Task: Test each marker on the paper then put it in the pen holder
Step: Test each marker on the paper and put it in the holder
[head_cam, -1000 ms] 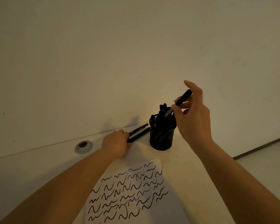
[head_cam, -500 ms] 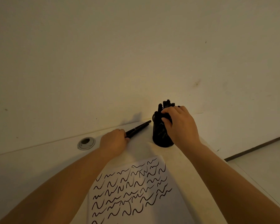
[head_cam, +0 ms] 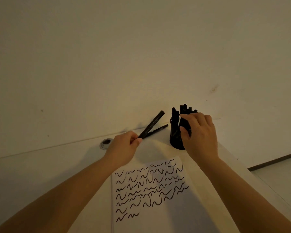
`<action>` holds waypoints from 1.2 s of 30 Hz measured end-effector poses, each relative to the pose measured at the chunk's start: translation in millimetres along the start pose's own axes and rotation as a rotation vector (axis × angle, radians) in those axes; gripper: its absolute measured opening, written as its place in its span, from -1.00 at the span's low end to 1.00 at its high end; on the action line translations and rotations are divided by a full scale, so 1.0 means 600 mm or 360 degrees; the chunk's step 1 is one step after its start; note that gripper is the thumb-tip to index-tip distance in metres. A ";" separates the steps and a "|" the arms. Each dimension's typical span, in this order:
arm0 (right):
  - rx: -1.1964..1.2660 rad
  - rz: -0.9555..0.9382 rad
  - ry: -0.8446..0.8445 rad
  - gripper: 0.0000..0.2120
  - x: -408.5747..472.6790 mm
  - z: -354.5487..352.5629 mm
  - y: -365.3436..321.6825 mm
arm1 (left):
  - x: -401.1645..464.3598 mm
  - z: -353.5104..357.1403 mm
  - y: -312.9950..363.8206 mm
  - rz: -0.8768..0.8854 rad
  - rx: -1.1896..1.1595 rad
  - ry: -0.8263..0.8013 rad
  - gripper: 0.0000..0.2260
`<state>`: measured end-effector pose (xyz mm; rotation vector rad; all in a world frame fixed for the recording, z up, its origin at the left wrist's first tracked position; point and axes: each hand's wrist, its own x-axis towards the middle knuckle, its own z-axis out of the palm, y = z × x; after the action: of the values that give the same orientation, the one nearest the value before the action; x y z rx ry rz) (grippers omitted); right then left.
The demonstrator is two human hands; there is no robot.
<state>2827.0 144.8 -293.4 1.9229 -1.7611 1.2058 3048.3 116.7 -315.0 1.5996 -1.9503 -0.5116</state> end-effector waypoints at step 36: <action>0.1482 0.1052 -0.0406 -0.83 -0.199 -0.075 -0.110 | -0.319 -0.052 -0.070 -0.0323 -0.0704 -0.0143 -0.65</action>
<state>2879.9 273.5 -329.3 2.0082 -2.3235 2.4470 3125.1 295.8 -351.1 1.5063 -1.5952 -1.0325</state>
